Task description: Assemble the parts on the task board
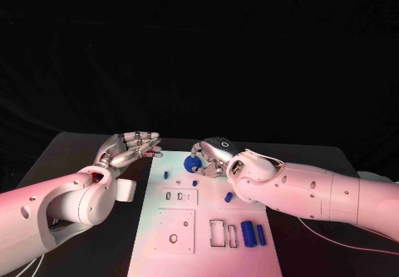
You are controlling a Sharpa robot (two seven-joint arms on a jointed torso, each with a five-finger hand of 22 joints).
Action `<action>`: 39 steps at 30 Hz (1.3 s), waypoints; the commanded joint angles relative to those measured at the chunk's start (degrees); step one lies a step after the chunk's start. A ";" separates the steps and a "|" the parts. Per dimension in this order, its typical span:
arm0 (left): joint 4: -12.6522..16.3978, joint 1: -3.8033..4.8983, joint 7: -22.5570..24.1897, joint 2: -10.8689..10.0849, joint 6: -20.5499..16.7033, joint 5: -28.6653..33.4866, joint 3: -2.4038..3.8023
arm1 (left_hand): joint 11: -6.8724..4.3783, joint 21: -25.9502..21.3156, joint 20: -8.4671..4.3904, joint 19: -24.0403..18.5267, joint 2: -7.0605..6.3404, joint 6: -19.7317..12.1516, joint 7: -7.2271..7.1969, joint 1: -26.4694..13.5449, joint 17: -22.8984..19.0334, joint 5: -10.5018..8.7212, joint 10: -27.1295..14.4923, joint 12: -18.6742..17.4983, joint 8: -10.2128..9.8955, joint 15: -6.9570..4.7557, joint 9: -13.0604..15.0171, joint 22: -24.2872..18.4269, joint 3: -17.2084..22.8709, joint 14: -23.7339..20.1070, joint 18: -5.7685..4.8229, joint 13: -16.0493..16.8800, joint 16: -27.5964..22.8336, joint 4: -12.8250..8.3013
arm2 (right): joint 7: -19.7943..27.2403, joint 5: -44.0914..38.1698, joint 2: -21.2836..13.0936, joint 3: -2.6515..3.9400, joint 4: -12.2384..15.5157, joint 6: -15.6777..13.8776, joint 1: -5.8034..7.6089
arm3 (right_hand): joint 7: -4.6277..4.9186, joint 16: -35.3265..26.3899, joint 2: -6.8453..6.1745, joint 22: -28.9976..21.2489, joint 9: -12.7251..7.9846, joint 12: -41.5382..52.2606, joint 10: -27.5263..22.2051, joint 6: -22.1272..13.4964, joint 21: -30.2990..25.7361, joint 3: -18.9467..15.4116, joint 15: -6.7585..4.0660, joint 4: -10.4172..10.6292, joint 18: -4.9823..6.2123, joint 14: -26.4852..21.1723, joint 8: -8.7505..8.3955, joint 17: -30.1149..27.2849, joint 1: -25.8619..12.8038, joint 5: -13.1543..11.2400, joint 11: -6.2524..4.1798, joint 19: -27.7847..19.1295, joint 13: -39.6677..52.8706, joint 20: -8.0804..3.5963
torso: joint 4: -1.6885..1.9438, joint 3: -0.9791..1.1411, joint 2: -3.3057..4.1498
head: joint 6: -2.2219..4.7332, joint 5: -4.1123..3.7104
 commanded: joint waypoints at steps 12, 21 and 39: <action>0.15 0.10 0.23 0.21 0.99 0.12 0.05 | 0.13 0.47 -0.28 -0.35 0.12 -0.21 0.06 0.72 0.12 -0.21 0.13 -0.37 -0.38 -0.11 -0.05 0.10 0.18 -0.17 0.48 0.07 -0.23 -0.40 | -0.94 -1.75 3.32 -0.13 -4.65 1.96 -1.04 | -1.64 0.09 -0.17 15.07 0.74 -0.21 2.44 1.51 0.24 0.55 -0.46 0.18 -0.39 5.09 -0.44 10.68 -0.79 -0.74 -0.12 6.11 10.46 -0.26 | -0.14 0.13 -0.01 | -0.30 0.30; 0.11 0.10 0.20 0.24 1.01 0.11 0.05 | 0.13 0.47 -0.28 -0.35 0.12 -0.21 0.06 0.72 0.12 -0.21 0.13 -0.37 -0.38 -0.11 -0.05 0.10 0.18 -0.17 0.48 0.07 -0.23 -0.40 | -0.88 -1.75 4.21 -0.15 -5.81 2.11 -1.21 | -1.42 0.06 -0.54 15.07 0.66 -0.65 2.08 1.10 0.24 0.65 -0.31 0.33 -0.39 5.07 -1.02 10.60 -1.39 -1.73 0.06 6.11 10.02 -0.16 | -0.17 0.12 -0.03 | -0.21 0.32; 0.09 0.10 -0.18 0.18 1.09 0.11 0.05 | 0.19 0.70 -0.27 -0.57 0.06 -0.36 0.12 0.72 0.21 -0.24 0.00 -0.54 -0.50 -0.05 -0.08 0.25 0.22 -0.30 0.44 0.05 -0.31 -0.52 | -0.81 -0.12 4.49 -0.16 -6.80 7.72 -1.22 | 1.06 0.30 0.74 15.07 -1.11 -2.90 0.01 -3.89 0.24 -8.18 1.88 9.18 -0.39 5.20 -7.98 11.39 -10.46 -4.71 2.46 6.11 7.91 1.96 | -0.18 0.13 -0.03 | -0.18 0.30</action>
